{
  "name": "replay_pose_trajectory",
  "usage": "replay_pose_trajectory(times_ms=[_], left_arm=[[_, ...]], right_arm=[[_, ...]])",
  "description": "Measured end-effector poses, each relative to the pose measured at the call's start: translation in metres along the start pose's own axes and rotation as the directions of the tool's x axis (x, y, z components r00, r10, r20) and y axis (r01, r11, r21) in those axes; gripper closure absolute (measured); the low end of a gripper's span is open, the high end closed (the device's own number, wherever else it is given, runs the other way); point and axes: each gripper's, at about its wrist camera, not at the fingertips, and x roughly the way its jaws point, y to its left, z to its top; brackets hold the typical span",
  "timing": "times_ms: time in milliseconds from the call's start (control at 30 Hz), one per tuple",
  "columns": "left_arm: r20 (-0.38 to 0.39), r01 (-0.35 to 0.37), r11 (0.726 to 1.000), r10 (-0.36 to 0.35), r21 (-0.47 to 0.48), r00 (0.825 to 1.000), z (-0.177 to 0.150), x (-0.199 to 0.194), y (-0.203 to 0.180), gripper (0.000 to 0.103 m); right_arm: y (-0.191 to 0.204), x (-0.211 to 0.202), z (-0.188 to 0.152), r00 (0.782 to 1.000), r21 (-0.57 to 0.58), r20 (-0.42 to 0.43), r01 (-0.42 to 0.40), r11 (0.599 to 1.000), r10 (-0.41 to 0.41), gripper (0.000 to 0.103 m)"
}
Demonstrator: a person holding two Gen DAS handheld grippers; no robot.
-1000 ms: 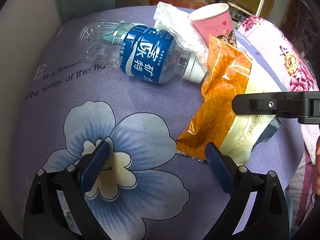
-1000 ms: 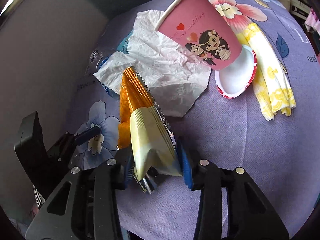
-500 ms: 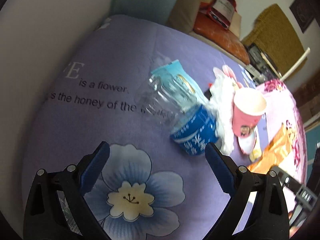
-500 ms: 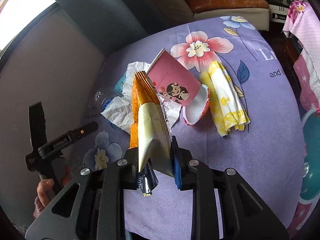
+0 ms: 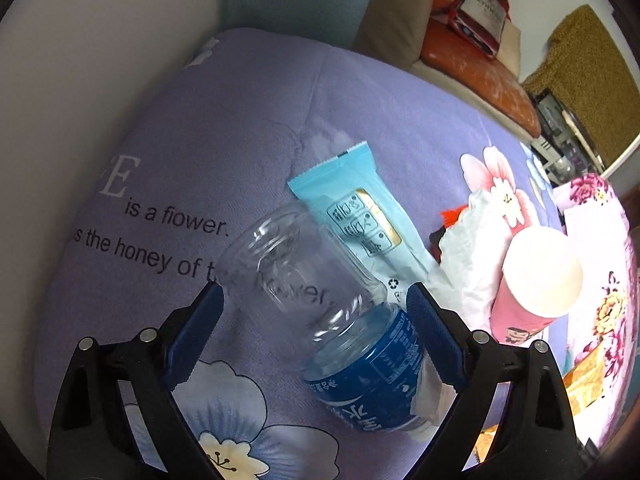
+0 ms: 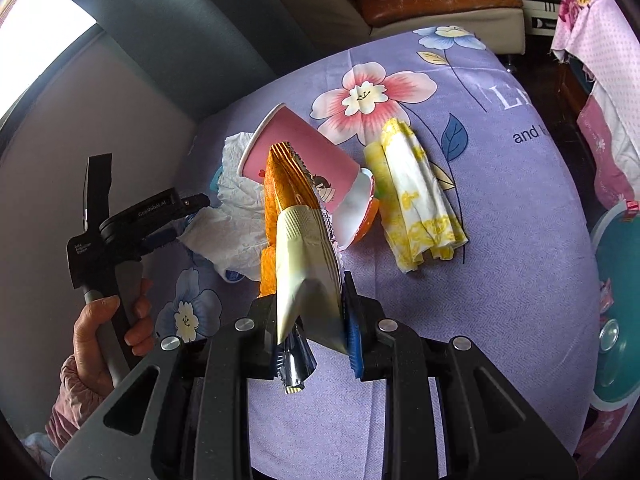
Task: Collect trash
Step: 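Grasp the clear blue-labelled water bottle with the left tool while the right tool holds the bag, then carry the bottle and the snack bag over the teal bin with both tools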
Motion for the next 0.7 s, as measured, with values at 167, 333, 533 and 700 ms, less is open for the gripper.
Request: replay_pose_trajectory(times_ms=[167, 333, 533, 700], left_arm=[[-0.056, 0.018, 0.999, -0.016, 0.043, 0.998, -0.019, 0.014, 0.004, 0.017], [-0.068, 0.034, 0.992, -0.025, 0.122, 0.997, -0.038, 0.006, 0.007, 0.017], [-0.026, 0.022, 0.988, -0.018, 0.154, 0.999, -0.051, -0.001, 0.013, 0.038], [-0.003, 0.032, 0.99, -0.032, 0.141, 0.999, -0.058, -0.009, 0.016, 0.038]], right_arm=[[-0.007, 0.004, 0.002, 1.0, 0.017, -0.002, 0.0, 1.0, 0.0, 0.08], [-0.006, 0.007, 0.002, 0.999, 0.004, 0.0, 0.032, 0.999, -0.032, 0.08], [0.001, 0.008, 0.0, 0.998, -0.02, 0.007, 0.065, 0.998, -0.065, 0.08], [-0.001, 0.0, 0.001, 0.994, -0.021, 0.033, 0.105, 0.994, -0.104, 0.08]])
